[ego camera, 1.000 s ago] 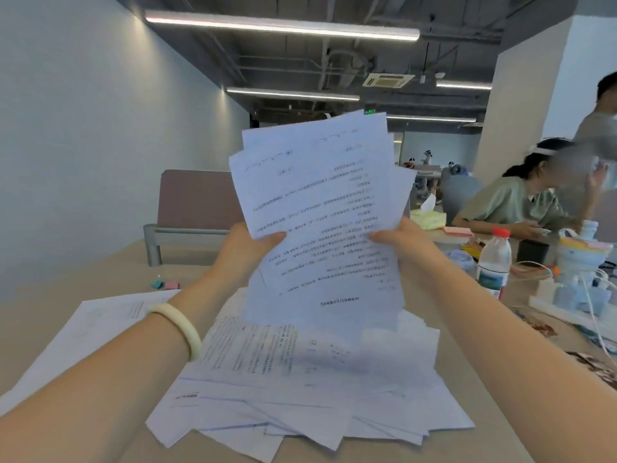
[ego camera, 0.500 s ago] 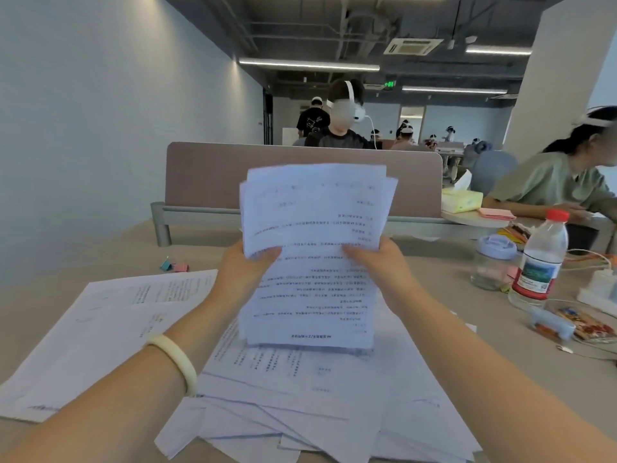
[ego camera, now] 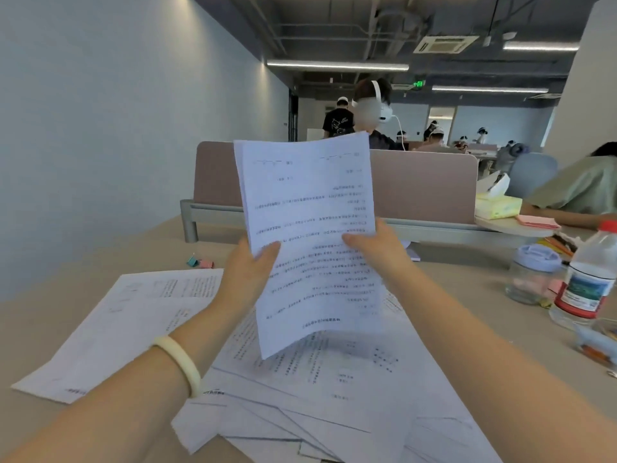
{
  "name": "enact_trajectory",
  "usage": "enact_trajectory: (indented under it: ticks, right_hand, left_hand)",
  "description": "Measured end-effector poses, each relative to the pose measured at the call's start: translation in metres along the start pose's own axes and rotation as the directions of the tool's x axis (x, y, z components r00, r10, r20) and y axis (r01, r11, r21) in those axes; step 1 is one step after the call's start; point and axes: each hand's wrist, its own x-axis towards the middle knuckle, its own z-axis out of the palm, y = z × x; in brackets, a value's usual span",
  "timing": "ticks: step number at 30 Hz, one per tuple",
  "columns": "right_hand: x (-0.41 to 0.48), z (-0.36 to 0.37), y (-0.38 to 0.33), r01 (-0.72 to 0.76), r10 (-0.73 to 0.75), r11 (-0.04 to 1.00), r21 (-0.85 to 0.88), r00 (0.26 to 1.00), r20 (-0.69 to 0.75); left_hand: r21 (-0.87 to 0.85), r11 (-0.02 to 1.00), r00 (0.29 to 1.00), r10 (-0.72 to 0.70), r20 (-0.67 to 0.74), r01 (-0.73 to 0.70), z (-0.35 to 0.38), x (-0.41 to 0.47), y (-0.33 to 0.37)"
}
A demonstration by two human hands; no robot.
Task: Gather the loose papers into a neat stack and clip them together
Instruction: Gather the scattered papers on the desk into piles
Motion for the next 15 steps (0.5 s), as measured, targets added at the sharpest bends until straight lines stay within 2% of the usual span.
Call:
enact_trajectory:
  ticks: [2,4,5,6,7,8,9,10,11,12,15]
  right_hand:
    - [0.013,0.005,-0.003,-0.003,0.031,0.988,-0.151,0.983,0.182]
    - [0.021,0.015,0.011,0.027,0.143,0.930,-0.367,0.892,0.428]
    - [0.025,0.023,0.023,0.067,0.213,0.877,-0.475,0.833,0.510]
    - [0.029,0.032,0.037,0.107,0.276,0.816,-0.568,0.791,0.546]
    - [0.032,0.042,0.049,0.143,0.323,0.751,-0.644,0.772,0.548]
    - [0.035,0.051,0.059,0.167,0.351,0.689,-0.705,0.775,0.526]
    - [0.039,0.060,0.069,0.174,0.372,0.639,-0.749,0.783,0.499]
    - [0.044,0.068,0.079,0.183,0.382,0.597,-0.781,0.792,0.477]
    - [0.048,0.075,0.086,0.183,0.405,0.557,-0.810,0.792,0.457]
    - [0.052,0.081,0.093,0.195,0.415,0.521,-0.831,0.793,0.446]
    - [0.058,0.092,0.107,0.193,0.424,0.495,-0.847,0.797,0.430]
  left_hand:
    - [0.012,0.999,0.993,-0.047,-0.112,0.048,-0.020,0.003,0.001]
    - [0.089,0.985,0.979,-0.131,-0.154,0.146,-0.043,0.000,-0.016]
    - [0.189,0.956,0.967,-0.193,-0.164,0.223,-0.055,-0.005,-0.028]
    - [0.351,0.882,0.948,-0.267,-0.175,0.314,-0.067,-0.012,-0.040]
    - [0.559,0.738,0.924,-0.340,-0.175,0.377,-0.079,-0.020,-0.053]
    - [0.746,0.548,0.898,-0.412,-0.154,0.379,-0.090,-0.028,-0.066]
    - [0.864,0.380,0.870,-0.477,-0.125,0.332,-0.099,-0.039,-0.075]
    - [0.920,0.269,0.835,-0.541,-0.099,0.283,-0.106,-0.046,-0.087]
    - [0.940,0.225,0.798,-0.597,-0.075,0.256,-0.111,-0.054,-0.093]
    - [0.942,0.227,0.769,-0.637,-0.050,0.249,-0.113,-0.059,-0.098]
    - [0.913,0.308,0.756,-0.655,-0.001,0.269,-0.111,-0.062,-0.100]
